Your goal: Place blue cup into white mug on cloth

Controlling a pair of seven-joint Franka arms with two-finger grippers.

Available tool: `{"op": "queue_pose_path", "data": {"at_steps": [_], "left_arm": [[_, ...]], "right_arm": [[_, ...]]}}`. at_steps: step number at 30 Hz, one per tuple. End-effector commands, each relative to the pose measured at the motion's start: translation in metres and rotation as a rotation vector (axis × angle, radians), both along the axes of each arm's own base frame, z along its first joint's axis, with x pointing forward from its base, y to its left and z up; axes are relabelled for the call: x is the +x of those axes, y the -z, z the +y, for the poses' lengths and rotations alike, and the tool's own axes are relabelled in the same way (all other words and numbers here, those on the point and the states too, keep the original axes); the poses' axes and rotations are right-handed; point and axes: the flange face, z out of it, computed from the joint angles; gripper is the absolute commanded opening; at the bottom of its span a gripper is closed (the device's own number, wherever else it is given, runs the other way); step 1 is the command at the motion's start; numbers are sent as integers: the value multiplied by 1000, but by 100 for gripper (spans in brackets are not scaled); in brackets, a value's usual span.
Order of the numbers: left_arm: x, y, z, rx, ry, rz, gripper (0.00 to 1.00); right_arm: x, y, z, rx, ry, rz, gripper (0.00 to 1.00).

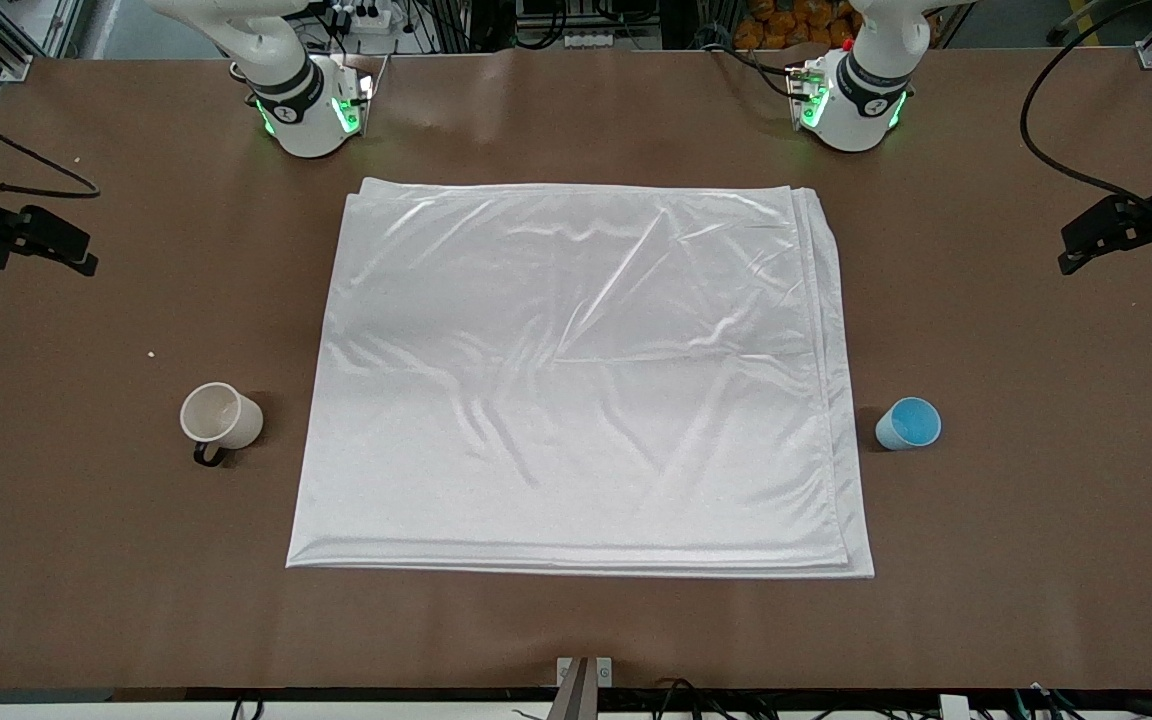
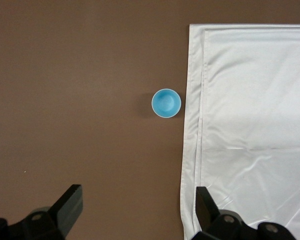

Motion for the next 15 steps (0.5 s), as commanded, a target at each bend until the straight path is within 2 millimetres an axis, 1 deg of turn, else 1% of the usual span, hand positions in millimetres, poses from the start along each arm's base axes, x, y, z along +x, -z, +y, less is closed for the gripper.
{"op": "queue_pose_path", "data": {"at_steps": [1,5,9,10,12,15], "left_arm": [[2,1,2,-10,14,-1,100],[3,-3,-1,-6,14,-10,100],[5,-2,2,-7,14,-7,100],[6,2,4,-9,13,-1,100],[12,14,9,-20,6,21,100],[25,37,7,-20,10,53,100]], "right_arm": [[1,-6,1,-1,1,-6,100],[1,-8,0,-1,2,-9,100],[1,-7,0,-1,2,-7,100],[1,-7,-1,-3,4,-7,100],[1,-6,-2,-3,5,-6,100],[1,-6,-2,-3,6,-6,100]]}}
